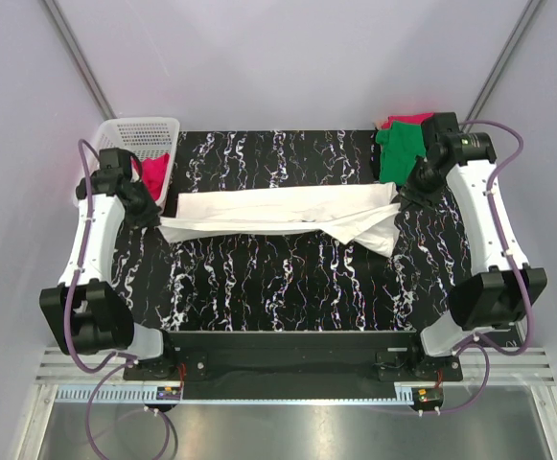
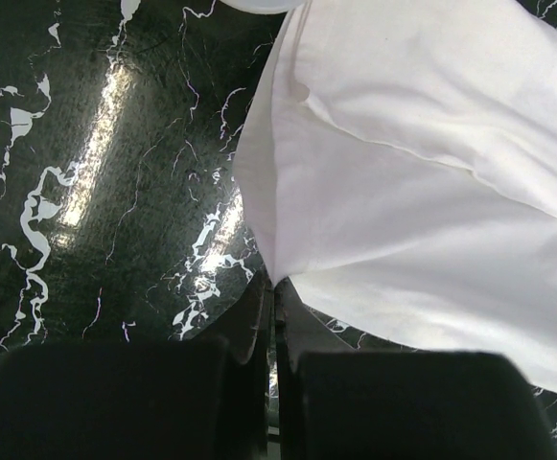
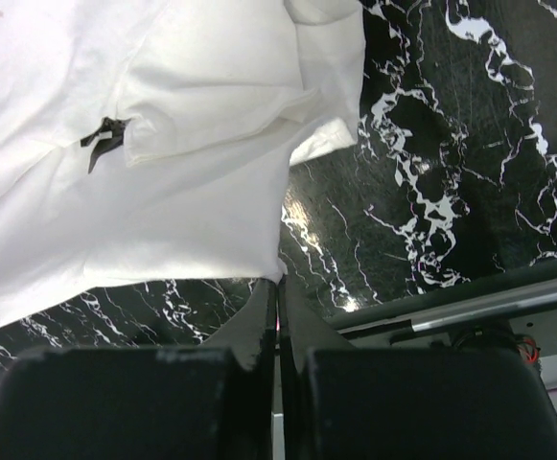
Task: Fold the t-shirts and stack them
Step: Fold the tshirt
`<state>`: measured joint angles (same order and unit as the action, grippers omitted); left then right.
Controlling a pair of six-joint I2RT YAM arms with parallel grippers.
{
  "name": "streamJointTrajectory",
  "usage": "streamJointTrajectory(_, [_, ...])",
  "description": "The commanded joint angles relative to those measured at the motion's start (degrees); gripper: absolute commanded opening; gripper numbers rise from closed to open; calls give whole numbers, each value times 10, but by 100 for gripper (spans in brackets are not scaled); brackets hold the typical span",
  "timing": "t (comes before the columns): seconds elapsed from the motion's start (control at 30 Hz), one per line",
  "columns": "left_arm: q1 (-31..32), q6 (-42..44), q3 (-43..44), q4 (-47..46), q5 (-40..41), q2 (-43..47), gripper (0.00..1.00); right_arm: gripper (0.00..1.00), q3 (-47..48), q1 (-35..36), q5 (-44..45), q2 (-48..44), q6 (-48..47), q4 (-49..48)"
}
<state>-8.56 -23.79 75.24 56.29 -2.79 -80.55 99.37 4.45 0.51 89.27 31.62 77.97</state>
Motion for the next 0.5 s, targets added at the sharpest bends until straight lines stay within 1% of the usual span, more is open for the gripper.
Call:
streamJointTrajectory(0.0, [-1,6,40,-14,26,-28,0,0,65,-5,32,62,-24,2])
streamJointTrajectory(0.33, [-1,-6,97,-21,59,-105,0,0,197,-5,41,210,-52,8])
streamJointTrajectory(0.47, [0,-6,122,-21,60,-142,0,0,256,-4,42,273,-59,19])
